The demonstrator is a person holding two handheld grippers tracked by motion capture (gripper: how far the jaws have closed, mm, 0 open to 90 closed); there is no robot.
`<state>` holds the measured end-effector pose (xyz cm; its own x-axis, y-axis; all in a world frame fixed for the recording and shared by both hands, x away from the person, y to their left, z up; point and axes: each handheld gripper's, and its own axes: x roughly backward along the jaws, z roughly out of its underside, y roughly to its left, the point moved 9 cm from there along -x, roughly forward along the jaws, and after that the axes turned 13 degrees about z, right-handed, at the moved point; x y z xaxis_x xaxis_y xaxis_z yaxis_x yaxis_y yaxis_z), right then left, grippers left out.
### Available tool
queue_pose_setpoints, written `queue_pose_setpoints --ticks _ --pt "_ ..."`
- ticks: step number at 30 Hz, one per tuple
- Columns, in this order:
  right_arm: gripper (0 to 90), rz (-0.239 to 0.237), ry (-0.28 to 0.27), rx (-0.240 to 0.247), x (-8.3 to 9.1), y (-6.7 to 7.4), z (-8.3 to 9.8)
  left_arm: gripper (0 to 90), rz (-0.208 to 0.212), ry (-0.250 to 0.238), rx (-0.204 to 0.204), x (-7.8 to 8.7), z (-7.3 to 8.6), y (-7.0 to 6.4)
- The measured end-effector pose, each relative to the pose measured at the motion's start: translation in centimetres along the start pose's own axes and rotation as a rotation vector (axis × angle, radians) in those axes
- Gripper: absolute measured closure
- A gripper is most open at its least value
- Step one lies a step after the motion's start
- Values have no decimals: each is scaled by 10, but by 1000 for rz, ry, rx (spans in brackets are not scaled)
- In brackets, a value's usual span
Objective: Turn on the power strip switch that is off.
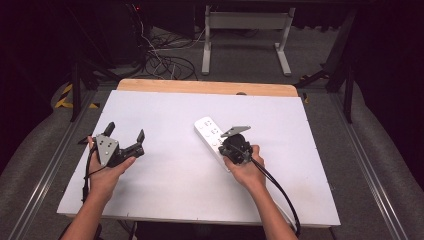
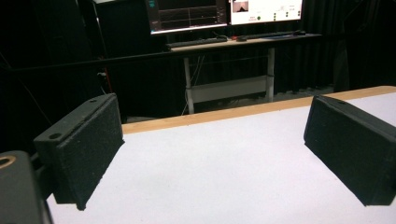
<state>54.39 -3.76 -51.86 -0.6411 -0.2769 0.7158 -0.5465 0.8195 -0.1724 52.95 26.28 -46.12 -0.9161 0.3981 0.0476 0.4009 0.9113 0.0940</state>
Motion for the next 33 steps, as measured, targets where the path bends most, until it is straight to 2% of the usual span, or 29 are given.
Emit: queue_pose_setpoints --ticks 3,7,13,17,21,22,23,27,28,29,31,33 --pt "900 -8 -14 -12 1 0 -1 50 -1 -1 2 0 0 0" --pt "900 -10 -24 -2 3 -1 -2 51 -2 0 3 0 0 1" --pt "900 -34 -109 -28 20 -5 -12 51 -2 -1 6 0 0 2" --pt "900 -37 -185 -56 39 -15 -17 50 -5 -1 9 0 0 2" --pt "900 -17 -295 -92 62 -31 -18 50 -9 -3 7 1 0 3" --pt "900 -17 -295 -92 62 -31 -18 50 -9 -3 7 1 0 3" --pt "900 -7 -341 -100 73 -39 -15 50 -9 -2 7 1 0 3" --pt "900 4 -372 -117 87 -49 -9 51 -5 1 8 0 1 2" --pt "900 6 -394 -149 95 -57 -6 51 -8 1 7 0 1 2" --pt "900 6 -394 -149 95 -57 -6 52 -8 1 7 0 1 2" --pt "900 19 -440 -181 106 -67 -2 52 -6 1 8 0 1 2" --pt "900 34 -459 -177 110 -70 4 52 -8 2 8 0 1 3"
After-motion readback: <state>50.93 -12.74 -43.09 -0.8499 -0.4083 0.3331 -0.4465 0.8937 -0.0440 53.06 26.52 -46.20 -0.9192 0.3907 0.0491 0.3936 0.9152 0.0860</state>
